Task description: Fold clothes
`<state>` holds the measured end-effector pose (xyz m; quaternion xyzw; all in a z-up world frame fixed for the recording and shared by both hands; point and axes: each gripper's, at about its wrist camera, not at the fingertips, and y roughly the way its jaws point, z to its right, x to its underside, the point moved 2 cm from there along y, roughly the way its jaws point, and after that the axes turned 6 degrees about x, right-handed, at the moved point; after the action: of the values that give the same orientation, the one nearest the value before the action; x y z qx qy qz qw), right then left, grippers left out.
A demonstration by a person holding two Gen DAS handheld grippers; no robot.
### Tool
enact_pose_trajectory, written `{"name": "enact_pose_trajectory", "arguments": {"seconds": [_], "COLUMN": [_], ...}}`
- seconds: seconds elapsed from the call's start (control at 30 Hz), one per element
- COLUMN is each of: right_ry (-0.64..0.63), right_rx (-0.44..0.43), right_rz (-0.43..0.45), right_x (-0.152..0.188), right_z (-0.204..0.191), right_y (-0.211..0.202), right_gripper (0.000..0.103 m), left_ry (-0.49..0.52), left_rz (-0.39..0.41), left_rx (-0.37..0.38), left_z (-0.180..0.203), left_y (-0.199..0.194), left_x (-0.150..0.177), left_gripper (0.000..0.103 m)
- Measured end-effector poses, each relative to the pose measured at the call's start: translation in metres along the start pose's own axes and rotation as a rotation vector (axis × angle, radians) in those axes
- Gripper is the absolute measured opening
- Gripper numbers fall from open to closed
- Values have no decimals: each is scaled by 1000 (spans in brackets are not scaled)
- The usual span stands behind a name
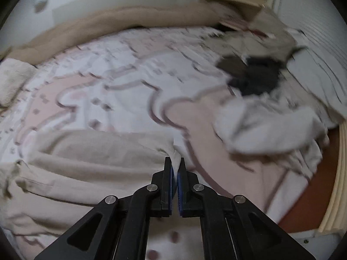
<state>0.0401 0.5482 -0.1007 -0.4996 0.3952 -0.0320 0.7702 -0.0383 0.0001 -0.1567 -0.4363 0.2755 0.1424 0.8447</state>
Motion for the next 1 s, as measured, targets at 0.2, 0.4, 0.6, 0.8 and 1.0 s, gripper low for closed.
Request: {"name": "enact_pose_trajectory", "arguments": {"seconds": [0.2, 0.4, 0.6, 0.8, 1.0], "right_ry": [-12, 50, 69, 31, -67], "right_rx": [38, 16, 239, 39, -300], "right_rz": [-84, -95, -33, 2, 82], "right_x": [25, 29, 12, 9, 5], "right_z": [-4, 6, 38, 24, -50], "right_y": [42, 43, 42, 1, -67], "right_gripper": [3, 4, 4, 4, 7], "left_ry": [67, 79, 77, 56, 356], "left_rz": [-37, -142, -138, -110, -26], "left_rx": [3, -31, -20, 121, 279], "left_z": [18, 20, 13, 15, 86], "left_y": [29, 76, 105, 112, 54], "left_x": [-13, -19, -54, -78, -40], "left_gripper": [76, 80, 80, 25, 14]}}
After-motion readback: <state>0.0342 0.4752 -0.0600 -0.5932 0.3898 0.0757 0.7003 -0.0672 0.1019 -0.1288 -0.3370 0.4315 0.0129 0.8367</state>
